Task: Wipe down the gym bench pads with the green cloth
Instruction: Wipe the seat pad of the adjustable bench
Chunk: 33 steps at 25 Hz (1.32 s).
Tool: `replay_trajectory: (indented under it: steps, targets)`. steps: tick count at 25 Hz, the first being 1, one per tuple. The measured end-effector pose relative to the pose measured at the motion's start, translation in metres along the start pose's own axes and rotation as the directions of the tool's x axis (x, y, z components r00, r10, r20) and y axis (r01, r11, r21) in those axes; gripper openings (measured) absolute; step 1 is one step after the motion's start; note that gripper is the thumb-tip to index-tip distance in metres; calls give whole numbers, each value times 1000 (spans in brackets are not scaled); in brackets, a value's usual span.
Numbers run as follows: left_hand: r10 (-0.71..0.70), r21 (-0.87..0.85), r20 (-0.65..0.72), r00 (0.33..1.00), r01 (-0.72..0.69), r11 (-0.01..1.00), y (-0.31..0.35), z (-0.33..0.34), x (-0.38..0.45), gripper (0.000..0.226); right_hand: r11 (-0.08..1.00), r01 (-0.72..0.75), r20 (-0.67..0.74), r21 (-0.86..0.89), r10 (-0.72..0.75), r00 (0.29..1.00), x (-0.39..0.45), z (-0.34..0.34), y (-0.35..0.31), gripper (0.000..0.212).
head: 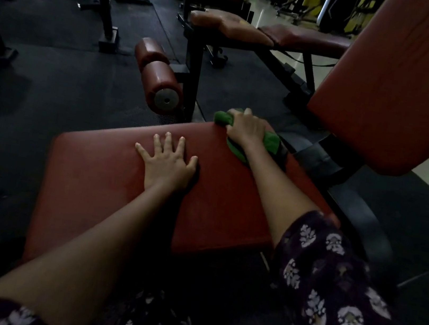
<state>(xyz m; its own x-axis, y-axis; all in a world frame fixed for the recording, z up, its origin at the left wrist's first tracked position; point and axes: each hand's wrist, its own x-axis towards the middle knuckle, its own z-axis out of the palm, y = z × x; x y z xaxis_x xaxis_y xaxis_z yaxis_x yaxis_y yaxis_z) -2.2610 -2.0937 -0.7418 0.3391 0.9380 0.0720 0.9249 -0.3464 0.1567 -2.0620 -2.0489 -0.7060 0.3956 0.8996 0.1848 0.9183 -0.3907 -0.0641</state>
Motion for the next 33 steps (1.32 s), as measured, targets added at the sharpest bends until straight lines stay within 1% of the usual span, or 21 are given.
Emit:
replay_trajectory:
  steps: [1,4,5,9,12,14,17,18,19,20,22,24,25,27,30,31,32,33]
  targets:
    - [2,-5,3,1000,-2,1000,0,0,0,63,1000,-15,7,4,15,1000,-1,-4,13,46]
    - [0,-8,-6,1000,0,1000,-1,3,0,63,975,-216,21,44,215,976,-8,-11,70,41]
    - [-1,-9,-7,1000,1,1000,-1,4,1,63,966,-252,36,53,250,967,-15,-12,83,40]
    - [3,-35,0,1000,-3,999,-2,1,1,64,976,-194,51,98,190,980,-68,-19,104,42]
    - [18,-58,17,1000,-17,998,-5,-1,-2,64,970,-226,31,90,224,974,-136,-25,129,45]
    - [24,-79,14,1000,-23,997,-6,-2,-4,64,959,-267,-22,97,271,962,-174,-26,138,47]
    - [19,-95,3,1000,-19,995,-5,-4,-4,64,921,-365,-123,139,382,916,-188,-30,120,44]
    - [20,-92,0,1000,-20,996,-4,-4,-4,64,913,-385,-142,132,402,904,-192,-30,102,42]
    - [22,-90,0,1000,-22,996,-4,-3,-3,64,920,-375,-159,117,390,907,-197,-30,81,42]
    - [24,-88,4,1000,-24,996,-4,-3,-4,64,937,-334,-169,106,348,922,-206,-27,57,42]
    - [28,-81,17,999,-26,996,-5,-3,-5,64,975,-202,-156,97,215,964,-231,-21,19,45]
    - [30,-68,27,999,-28,997,-5,-2,-6,65,991,-107,-146,79,118,982,-244,-21,20,47]
    - [31,-61,30,999,-29,998,-4,-2,-6,65,991,-111,-135,78,121,983,-240,-25,34,47]
    - [35,-52,27,999,-34,998,-4,-1,-6,65,983,-180,-118,48,184,976,-220,-30,68,46]
    - [36,-46,21,999,-35,998,-6,-1,-5,65,932,-359,-78,44,361,929,-180,-32,100,37]
    - [34,-37,18,999,-34,999,-5,0,-5,65,914,-404,-74,49,406,911,-169,-34,98,33]
    - [32,-27,16,999,-32,999,-3,0,-5,65,907,-418,-72,50,421,904,-160,-34,89,30]
    - [31,-19,17,999,-30,999,-2,0,-5,65,919,-392,-67,44,394,917,-154,-33,74,30]
